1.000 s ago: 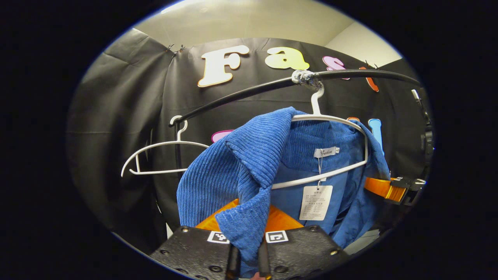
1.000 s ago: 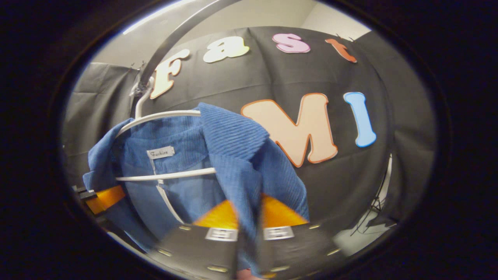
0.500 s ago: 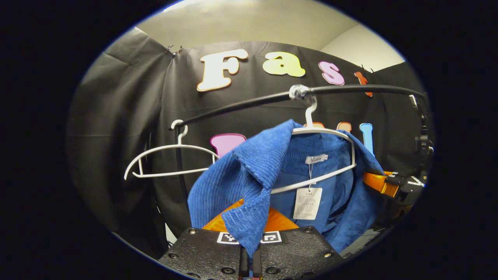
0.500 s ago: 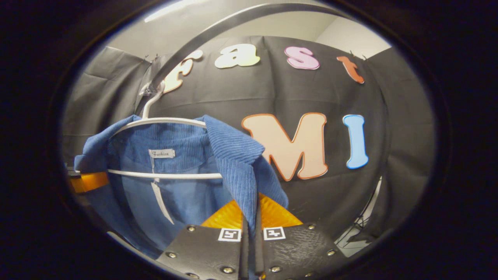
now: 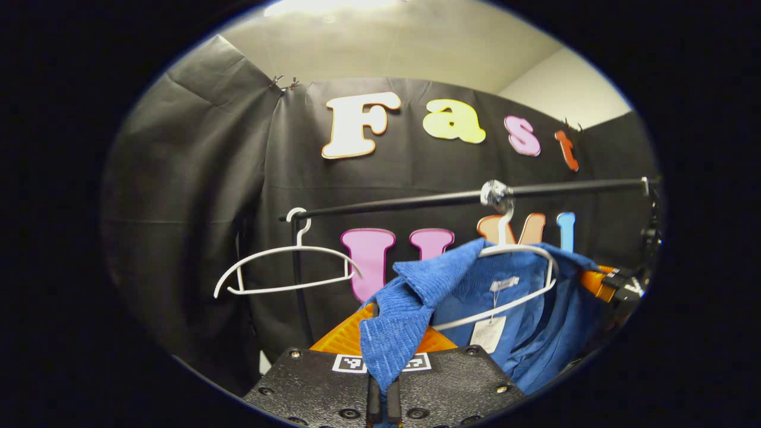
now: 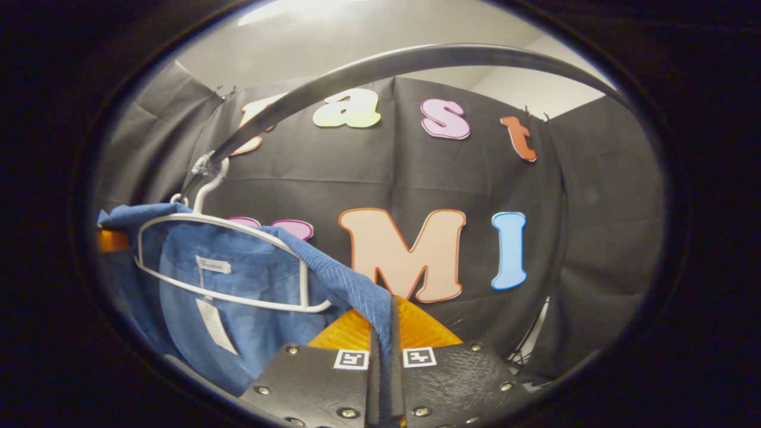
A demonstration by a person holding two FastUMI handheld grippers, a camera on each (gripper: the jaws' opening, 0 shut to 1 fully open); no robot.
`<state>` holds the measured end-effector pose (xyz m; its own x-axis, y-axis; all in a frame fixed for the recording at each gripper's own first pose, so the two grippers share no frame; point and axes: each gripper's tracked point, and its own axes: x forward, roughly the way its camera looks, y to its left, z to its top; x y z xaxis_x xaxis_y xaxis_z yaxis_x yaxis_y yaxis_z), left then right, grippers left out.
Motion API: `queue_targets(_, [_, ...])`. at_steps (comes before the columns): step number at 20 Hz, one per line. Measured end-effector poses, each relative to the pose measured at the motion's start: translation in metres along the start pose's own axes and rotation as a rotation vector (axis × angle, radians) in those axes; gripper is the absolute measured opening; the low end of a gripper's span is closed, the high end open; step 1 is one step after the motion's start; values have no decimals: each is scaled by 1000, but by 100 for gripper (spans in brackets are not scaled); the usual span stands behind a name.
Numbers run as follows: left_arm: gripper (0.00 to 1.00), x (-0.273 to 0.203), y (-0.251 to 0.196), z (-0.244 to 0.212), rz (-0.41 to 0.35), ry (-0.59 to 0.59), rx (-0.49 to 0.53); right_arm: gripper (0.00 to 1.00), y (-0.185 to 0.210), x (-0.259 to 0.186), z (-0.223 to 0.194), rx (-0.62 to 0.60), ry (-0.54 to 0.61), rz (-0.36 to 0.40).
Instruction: Grasp the clothes on the hanger with both hands and then place them into the laundry hamper below.
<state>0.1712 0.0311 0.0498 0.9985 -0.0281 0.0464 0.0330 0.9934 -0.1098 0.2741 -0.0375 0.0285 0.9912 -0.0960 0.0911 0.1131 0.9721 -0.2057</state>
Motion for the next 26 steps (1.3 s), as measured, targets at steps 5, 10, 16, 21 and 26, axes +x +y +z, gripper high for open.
queue_targets(5, [2, 18, 24, 9, -21, 17, 34, 7, -8, 38, -1, -89, -42, -62])
queue_targets(10, [2, 34, 37, 12, -46, 21, 100, 7, -1, 61, -16, -90, -8, -62])
queue_targets(16, [1, 60, 37, -16, -126, 106, 48, 7, 11, 76, -74, -125, 136, -36])
queue_targets(21, [2, 72, 51, -49, -200, 154, -42, 7, 23, 73, -97, -76, 144, -20])
queue_targets(26, [2, 73, 66, -106, -230, 268, -177, 7, 32, 65, -116, -81, 178, 18])
